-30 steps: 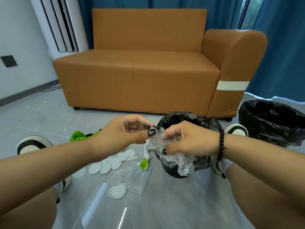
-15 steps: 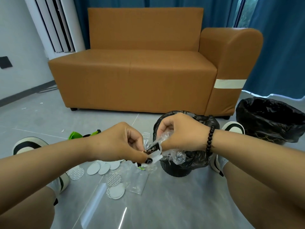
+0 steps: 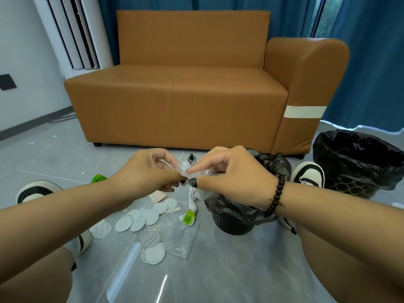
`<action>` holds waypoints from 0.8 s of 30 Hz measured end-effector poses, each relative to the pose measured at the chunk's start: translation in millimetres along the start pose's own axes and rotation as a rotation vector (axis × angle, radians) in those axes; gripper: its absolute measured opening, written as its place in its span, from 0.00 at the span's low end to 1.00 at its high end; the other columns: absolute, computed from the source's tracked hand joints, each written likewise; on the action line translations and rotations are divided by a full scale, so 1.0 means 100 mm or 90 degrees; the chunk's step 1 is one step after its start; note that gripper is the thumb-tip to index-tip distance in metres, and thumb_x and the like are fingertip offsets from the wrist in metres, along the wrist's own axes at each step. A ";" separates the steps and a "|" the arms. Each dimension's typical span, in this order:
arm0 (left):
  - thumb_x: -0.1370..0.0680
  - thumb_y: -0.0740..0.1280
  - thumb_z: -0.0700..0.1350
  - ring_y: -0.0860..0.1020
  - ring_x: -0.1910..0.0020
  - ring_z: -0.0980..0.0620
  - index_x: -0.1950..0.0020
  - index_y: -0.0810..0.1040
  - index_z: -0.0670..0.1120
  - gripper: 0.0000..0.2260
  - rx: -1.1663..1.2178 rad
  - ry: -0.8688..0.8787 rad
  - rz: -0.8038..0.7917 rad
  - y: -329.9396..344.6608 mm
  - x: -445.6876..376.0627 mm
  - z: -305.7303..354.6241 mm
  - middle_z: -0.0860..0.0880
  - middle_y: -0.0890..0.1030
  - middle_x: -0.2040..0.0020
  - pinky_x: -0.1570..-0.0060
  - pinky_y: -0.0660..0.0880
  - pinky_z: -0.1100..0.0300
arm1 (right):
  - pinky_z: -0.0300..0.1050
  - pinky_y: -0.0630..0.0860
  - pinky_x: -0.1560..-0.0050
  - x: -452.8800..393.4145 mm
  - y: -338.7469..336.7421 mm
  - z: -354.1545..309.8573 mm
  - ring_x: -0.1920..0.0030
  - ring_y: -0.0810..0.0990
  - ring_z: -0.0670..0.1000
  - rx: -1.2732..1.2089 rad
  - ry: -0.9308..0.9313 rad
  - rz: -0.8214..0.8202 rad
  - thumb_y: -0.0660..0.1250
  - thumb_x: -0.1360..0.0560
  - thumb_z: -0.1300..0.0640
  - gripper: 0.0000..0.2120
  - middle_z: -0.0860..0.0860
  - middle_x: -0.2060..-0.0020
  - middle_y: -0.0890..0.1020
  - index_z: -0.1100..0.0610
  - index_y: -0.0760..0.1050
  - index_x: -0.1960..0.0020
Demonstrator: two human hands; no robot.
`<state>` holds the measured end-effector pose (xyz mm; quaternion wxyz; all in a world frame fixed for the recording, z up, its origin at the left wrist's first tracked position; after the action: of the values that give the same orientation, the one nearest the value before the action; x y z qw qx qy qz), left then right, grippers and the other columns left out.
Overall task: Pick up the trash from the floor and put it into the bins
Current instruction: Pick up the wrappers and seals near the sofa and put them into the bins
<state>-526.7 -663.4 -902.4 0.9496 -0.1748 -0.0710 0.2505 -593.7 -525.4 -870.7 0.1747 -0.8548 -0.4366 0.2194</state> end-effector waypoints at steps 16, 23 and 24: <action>0.30 0.67 0.39 0.82 0.55 0.49 0.49 0.79 0.37 0.12 0.208 0.125 -0.131 0.23 0.02 -0.05 0.40 0.84 0.53 0.49 0.80 0.58 | 0.36 0.77 0.72 -0.10 -0.11 0.41 0.72 0.81 0.48 -0.369 0.287 -0.132 0.66 0.30 0.76 0.12 0.57 0.64 0.79 0.61 0.72 0.54; 0.26 0.70 0.49 0.82 0.50 0.49 0.47 0.84 0.48 0.10 0.078 0.134 -0.155 0.23 0.02 -0.15 0.41 0.84 0.48 0.47 0.66 0.46 | 0.35 0.78 0.70 -0.16 -0.11 0.65 0.70 0.82 0.46 -0.235 0.333 -0.079 0.71 0.33 0.74 0.14 0.54 0.66 0.80 0.59 0.71 0.60; 0.27 0.71 0.54 0.81 0.50 0.49 0.47 0.84 0.51 0.12 0.065 0.148 -0.156 0.22 0.02 -0.14 0.41 0.84 0.48 0.48 0.66 0.44 | 0.35 0.78 0.71 -0.17 -0.11 0.65 0.71 0.82 0.46 -0.229 0.327 -0.067 0.72 0.33 0.74 0.14 0.55 0.66 0.80 0.59 0.71 0.61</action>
<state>-531.2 -648.9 -923.5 0.9824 -0.1444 0.0309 0.1142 -644.2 -526.0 -916.7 0.1362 -0.8757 -0.4537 -0.0940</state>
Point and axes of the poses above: each hand's wrist, its own x-axis away from the middle knuckle, its own y-axis out of the palm, z = x × y, the point moved 7 cm from there along -x, towards the middle knuckle
